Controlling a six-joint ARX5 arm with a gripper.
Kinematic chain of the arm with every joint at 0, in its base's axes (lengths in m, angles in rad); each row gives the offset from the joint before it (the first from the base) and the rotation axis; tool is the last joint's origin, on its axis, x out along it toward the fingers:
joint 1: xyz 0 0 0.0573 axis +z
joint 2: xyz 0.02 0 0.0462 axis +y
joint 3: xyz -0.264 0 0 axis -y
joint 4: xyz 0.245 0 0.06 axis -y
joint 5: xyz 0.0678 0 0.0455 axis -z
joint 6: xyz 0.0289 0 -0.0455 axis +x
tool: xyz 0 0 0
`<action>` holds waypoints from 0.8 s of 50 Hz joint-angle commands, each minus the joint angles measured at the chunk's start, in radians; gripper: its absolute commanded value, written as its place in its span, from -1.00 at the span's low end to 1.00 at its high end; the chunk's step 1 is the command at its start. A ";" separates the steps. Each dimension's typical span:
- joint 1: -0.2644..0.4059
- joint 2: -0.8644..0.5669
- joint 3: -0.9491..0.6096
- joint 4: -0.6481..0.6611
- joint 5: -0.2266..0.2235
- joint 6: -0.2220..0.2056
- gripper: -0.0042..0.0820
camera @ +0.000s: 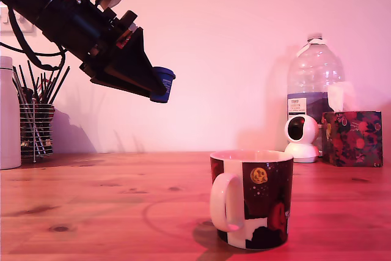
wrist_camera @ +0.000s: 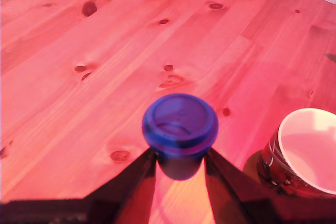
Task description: Pick up the coffee capsules from the table one by one and drop them inside the nearest coffee cup
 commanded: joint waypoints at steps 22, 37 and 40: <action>0.003 -0.008 -0.011 0.010 0.006 -0.004 -0.43; -0.012 -0.045 -0.065 0.045 0.044 0.001 -0.43; -0.016 -0.056 -0.086 0.053 0.047 0.001 -0.43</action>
